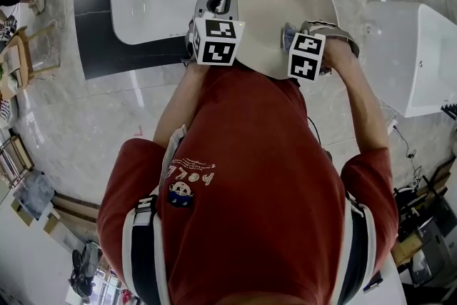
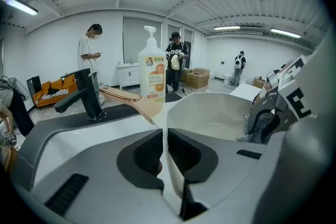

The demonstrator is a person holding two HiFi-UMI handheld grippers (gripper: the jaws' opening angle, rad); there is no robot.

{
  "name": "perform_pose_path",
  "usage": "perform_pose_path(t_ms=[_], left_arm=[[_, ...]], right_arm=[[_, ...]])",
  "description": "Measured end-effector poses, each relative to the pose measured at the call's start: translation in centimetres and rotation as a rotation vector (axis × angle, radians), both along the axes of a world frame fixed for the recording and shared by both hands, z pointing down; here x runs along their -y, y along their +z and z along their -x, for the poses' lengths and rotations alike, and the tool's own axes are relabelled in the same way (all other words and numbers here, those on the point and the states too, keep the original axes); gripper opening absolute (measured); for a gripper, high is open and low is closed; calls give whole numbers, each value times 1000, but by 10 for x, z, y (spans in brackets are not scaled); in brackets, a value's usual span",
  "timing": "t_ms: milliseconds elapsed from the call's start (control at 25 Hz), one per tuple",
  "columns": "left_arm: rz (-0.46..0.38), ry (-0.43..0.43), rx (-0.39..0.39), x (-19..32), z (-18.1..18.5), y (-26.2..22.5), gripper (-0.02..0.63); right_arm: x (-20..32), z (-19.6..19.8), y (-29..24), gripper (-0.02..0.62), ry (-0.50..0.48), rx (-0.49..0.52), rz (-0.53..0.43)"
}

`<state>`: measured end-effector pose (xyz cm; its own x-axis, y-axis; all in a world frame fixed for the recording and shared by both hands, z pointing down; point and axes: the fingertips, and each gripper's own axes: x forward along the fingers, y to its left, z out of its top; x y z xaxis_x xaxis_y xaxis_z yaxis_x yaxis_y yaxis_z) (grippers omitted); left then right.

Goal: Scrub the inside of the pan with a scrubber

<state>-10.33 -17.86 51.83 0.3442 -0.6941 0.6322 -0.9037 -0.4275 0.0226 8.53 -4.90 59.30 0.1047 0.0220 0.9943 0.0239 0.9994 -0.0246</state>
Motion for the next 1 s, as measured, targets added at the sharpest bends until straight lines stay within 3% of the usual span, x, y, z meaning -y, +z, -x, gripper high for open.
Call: perform_pose_path(t_ms=[400, 1000], left_arm=[[-3, 4, 2, -1, -1, 2, 38], [7, -6, 3, -8, 2, 9, 57]], right_arm=[[45, -12, 4, 140, 110, 0, -204], [121, -11, 1, 140, 423, 55, -555]])
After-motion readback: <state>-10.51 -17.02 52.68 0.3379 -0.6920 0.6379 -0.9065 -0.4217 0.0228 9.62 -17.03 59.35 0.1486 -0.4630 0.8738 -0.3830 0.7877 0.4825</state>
